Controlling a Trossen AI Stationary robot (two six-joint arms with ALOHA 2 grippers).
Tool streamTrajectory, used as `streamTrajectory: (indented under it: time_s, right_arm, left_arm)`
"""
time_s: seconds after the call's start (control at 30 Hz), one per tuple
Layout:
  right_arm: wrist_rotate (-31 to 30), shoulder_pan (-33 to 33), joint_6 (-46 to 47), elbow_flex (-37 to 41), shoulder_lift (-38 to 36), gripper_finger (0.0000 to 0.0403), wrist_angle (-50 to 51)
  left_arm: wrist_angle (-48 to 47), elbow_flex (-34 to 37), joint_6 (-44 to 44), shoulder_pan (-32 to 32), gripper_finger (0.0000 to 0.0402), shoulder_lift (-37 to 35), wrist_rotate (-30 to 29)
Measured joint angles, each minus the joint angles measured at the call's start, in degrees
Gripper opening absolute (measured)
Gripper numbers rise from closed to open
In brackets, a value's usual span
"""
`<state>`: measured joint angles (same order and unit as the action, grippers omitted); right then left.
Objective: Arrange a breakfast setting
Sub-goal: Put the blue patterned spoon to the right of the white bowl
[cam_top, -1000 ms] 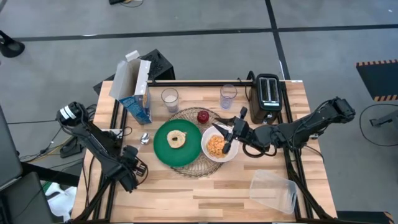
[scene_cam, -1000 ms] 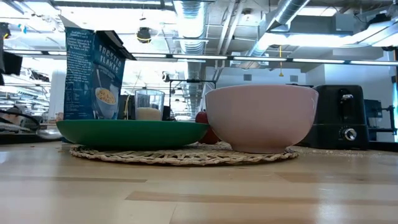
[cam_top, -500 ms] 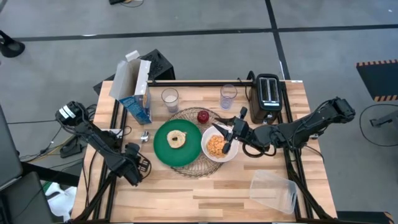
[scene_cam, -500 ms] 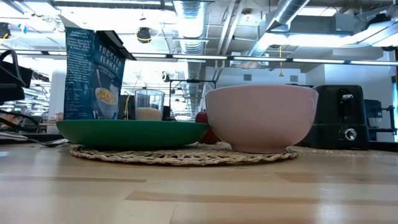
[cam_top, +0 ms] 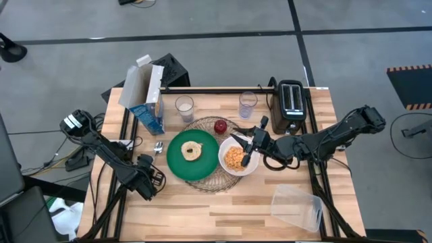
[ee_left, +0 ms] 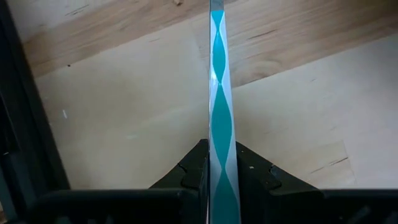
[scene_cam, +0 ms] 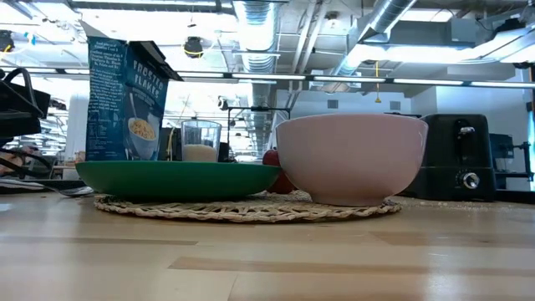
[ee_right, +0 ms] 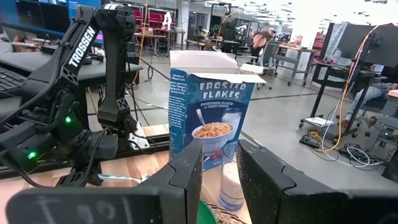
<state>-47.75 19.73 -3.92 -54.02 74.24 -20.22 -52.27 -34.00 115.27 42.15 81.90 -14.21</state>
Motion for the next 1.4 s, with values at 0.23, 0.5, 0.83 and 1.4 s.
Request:
streamTrajectory:
  time_s: [0.23,0.5,0.83,1.4]
  right_arm:
    - [0.0,0.0,0.0,0.0,0.04,0.0127,0.01]
    - [0.0,0.0,0.53,0.0,0.04,0.0127,0.33]
    - [-0.02,0.0,0.63,0.0,0.04,0.0127,0.49]
    - [-0.02,0.0,0.92,0.02,0.11,0.0127,0.5]
  left_arm:
    - [1.08,-1.47,-2.96,-1.96,0.0045,0.2,-0.47]
    - [2.68,-1.72,-8.35,-6.1,0.0045,0.12,-0.63]
    - [2.92,-1.74,-11.12,-8.27,0.0046,0.14,-2.54]
    - [3.93,-1.72,-13.76,-8.22,0.0166,0.14,-1.4]
